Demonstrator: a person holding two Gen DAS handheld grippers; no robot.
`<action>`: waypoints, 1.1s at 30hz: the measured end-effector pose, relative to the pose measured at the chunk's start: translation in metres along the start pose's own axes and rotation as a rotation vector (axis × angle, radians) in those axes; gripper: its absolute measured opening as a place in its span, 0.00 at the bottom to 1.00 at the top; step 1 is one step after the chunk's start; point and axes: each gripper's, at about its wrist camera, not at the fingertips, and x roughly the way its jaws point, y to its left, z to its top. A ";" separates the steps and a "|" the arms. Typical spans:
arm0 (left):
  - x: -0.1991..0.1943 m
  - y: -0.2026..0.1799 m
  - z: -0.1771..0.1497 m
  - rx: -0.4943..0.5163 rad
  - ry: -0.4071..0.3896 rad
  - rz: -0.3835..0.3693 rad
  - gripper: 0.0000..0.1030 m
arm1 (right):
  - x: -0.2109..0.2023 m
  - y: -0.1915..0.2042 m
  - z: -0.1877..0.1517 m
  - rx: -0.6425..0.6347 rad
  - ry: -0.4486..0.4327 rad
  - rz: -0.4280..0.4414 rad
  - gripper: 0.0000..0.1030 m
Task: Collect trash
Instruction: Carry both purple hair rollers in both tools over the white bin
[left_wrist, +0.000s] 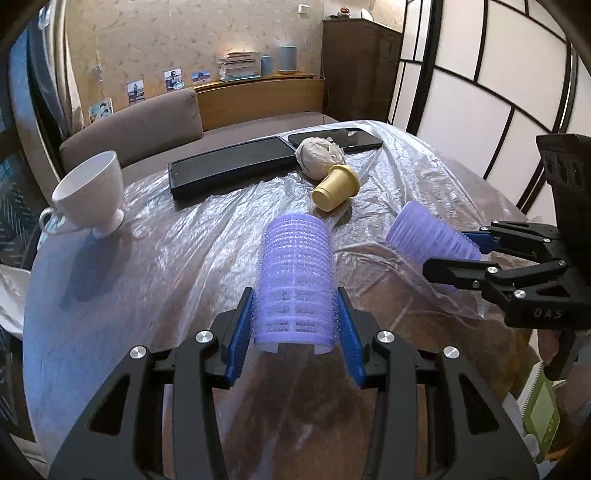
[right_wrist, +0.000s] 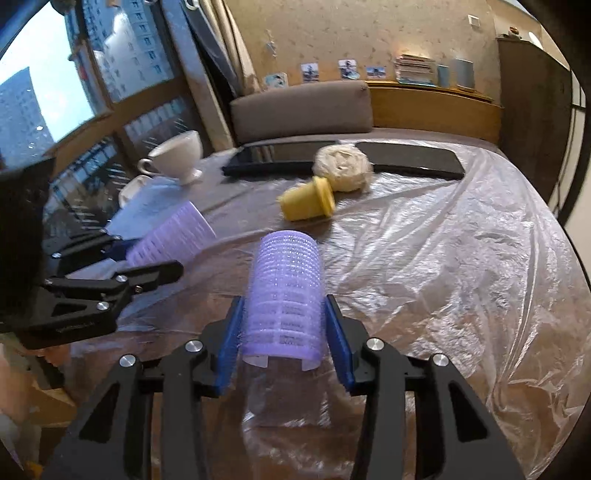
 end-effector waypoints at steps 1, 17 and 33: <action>-0.004 0.001 -0.004 -0.013 -0.003 -0.006 0.43 | -0.002 0.002 -0.001 -0.002 -0.002 0.008 0.41; -0.035 0.001 -0.052 -0.120 -0.003 0.002 0.43 | -0.016 0.036 -0.027 -0.051 -0.002 0.089 0.41; -0.064 -0.018 -0.083 -0.113 -0.011 0.023 0.43 | -0.044 0.056 -0.055 -0.121 -0.002 0.109 0.41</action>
